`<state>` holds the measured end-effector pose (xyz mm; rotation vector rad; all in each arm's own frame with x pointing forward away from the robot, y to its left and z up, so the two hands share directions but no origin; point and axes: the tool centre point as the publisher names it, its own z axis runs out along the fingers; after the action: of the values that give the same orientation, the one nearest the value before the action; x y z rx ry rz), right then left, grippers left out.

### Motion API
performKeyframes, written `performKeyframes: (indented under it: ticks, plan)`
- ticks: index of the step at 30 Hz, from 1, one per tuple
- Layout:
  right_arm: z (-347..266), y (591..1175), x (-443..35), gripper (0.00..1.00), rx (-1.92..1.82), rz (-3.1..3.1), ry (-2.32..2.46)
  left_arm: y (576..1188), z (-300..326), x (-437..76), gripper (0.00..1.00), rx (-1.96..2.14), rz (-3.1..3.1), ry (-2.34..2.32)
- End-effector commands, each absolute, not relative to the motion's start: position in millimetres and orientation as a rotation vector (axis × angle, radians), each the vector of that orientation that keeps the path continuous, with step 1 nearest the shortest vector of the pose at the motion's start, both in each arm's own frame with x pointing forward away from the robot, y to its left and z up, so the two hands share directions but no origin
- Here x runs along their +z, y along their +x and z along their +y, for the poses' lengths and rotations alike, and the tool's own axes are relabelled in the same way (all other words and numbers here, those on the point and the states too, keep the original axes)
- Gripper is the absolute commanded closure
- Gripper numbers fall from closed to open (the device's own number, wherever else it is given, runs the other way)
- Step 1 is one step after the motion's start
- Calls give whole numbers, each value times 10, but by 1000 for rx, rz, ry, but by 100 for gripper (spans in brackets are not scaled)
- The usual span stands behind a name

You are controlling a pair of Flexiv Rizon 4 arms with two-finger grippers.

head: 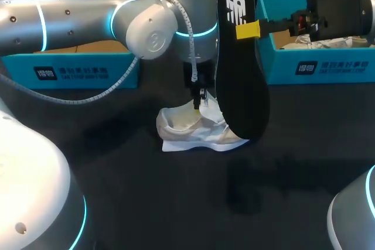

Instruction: Take the shoe out of the shoebox, open the shoe tongue, remove and reinsert the insole, then place the shoe into the shoebox

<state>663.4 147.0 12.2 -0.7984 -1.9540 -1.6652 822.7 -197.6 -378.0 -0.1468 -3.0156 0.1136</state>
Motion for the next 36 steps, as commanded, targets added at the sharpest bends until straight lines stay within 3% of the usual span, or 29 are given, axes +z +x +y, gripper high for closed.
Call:
performKeyframes:
  ticks: [1, 9, 29, 36]
  plan:
    - [1501, 6660, 120, 100, -1661, -1955, -798, 8206, -1935, -3679, 100, 109, -3012, -155]
    - [1501, 6660, 120, 100, -1661, -1955, -798, 8216, -1913, -3554, 100, 82, -2981, -231]
    - [1501, 6660, 120, 100, -1661, -1955, -798, 8060, -1738, -3262, 100, -5, -2738, -1239]
    - [1501, 6660, 120, 100, -1661, -1955, -798, 8066, -1725, -3249, 100, 5, -2726, -1263]
